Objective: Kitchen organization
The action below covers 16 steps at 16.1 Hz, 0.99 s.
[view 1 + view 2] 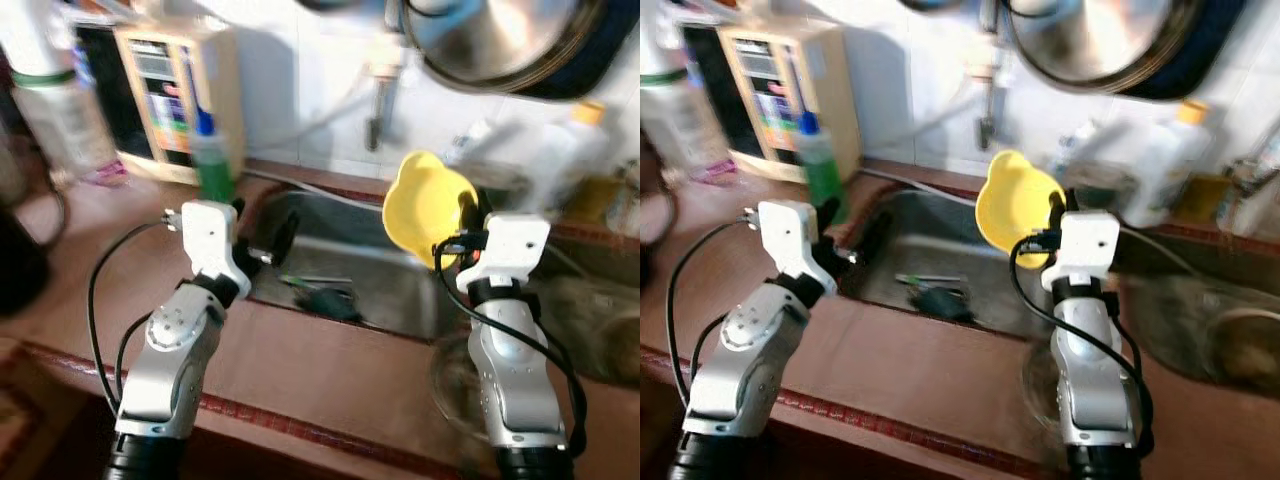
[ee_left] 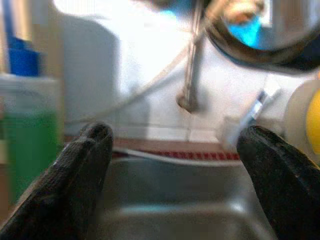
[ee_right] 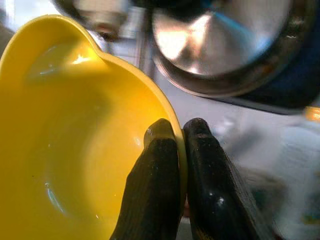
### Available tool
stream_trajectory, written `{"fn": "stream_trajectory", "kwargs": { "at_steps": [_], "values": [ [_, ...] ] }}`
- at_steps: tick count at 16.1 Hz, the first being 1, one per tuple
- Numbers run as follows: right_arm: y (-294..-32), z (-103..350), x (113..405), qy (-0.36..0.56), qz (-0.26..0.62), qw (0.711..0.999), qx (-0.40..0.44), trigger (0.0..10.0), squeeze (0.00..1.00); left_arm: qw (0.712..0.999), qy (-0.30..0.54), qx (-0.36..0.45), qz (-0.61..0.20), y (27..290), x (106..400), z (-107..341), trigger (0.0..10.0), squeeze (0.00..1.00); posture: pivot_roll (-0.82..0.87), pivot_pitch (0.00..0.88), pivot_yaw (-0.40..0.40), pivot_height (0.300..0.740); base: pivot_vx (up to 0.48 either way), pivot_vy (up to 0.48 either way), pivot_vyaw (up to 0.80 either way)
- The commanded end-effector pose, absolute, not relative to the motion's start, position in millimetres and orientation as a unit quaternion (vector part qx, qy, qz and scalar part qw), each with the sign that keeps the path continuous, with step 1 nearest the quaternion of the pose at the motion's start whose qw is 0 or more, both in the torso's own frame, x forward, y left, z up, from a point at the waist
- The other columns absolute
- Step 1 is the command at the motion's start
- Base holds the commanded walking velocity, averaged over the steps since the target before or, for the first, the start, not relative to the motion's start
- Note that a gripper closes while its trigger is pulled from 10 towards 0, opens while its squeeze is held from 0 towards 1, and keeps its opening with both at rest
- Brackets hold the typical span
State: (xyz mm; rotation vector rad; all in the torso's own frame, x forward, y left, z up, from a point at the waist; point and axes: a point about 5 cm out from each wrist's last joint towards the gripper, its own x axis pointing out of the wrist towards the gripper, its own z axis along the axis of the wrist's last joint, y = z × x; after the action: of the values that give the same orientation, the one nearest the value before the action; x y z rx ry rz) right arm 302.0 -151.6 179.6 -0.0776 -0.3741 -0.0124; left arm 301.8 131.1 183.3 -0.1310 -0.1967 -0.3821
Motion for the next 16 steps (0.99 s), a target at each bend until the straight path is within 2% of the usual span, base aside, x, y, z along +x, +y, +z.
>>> {"fn": "stream_trajectory", "kwargs": {
  "at_steps": [1,11,16],
  "values": [
    [-148,186,303,-0.192,0.009,0.981,-0.030,10.0,0.00,0.974,-0.100,-0.074,-0.187,132,302,189,10.0,0.00,-0.15,0.005,-0.014,0.740,0.000,0.000,0.00],
    [-192,193,337,-0.120,0.018,0.992,-0.023,10.0,0.00,0.946,-0.078,-0.028,-0.313,102,276,218,10.0,0.00,-0.14,0.094,0.014,0.740,0.000,0.000,0.00],
    [-204,191,351,-0.081,0.019,0.996,0.014,10.0,0.00,0.936,-0.047,-0.020,-0.347,100,260,223,10.0,0.00,-0.10,0.144,0.035,0.740,0.000,0.000,0.00]
  ]
}}
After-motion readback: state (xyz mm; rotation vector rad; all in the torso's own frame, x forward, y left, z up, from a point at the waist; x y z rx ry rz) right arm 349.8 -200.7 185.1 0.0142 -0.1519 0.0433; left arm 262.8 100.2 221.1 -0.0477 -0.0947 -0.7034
